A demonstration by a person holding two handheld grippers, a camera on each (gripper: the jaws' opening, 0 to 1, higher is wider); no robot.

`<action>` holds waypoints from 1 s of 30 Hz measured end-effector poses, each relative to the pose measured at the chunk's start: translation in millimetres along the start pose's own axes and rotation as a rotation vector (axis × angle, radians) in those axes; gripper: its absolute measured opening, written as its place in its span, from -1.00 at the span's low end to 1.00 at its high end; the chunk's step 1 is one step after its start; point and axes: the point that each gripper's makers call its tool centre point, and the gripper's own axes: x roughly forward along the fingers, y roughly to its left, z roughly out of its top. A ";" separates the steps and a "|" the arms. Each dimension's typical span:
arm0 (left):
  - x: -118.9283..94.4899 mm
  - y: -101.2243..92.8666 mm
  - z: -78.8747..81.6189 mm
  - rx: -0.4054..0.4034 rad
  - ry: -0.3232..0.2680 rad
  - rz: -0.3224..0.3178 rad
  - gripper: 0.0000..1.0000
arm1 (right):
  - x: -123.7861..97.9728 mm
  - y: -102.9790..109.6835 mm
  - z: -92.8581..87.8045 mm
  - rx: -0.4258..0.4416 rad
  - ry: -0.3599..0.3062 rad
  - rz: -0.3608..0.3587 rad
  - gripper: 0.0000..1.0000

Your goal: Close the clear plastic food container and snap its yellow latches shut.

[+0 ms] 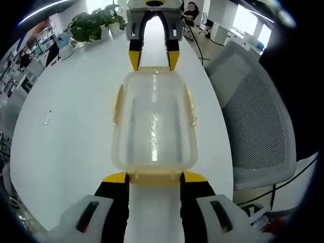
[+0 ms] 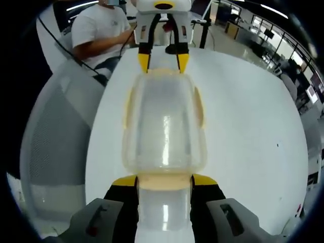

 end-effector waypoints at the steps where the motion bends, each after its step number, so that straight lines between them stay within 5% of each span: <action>1: 0.5 0.5 1.6 0.005 -0.002 0.002 -0.24 | -0.4 0.1 -0.8 0.001 0.001 0.000 -0.24; 30: 28.4 0.1 51.1 0.017 -0.018 -0.018 -0.23 | -24.9 4.1 -52.1 0.016 0.027 -0.005 -0.24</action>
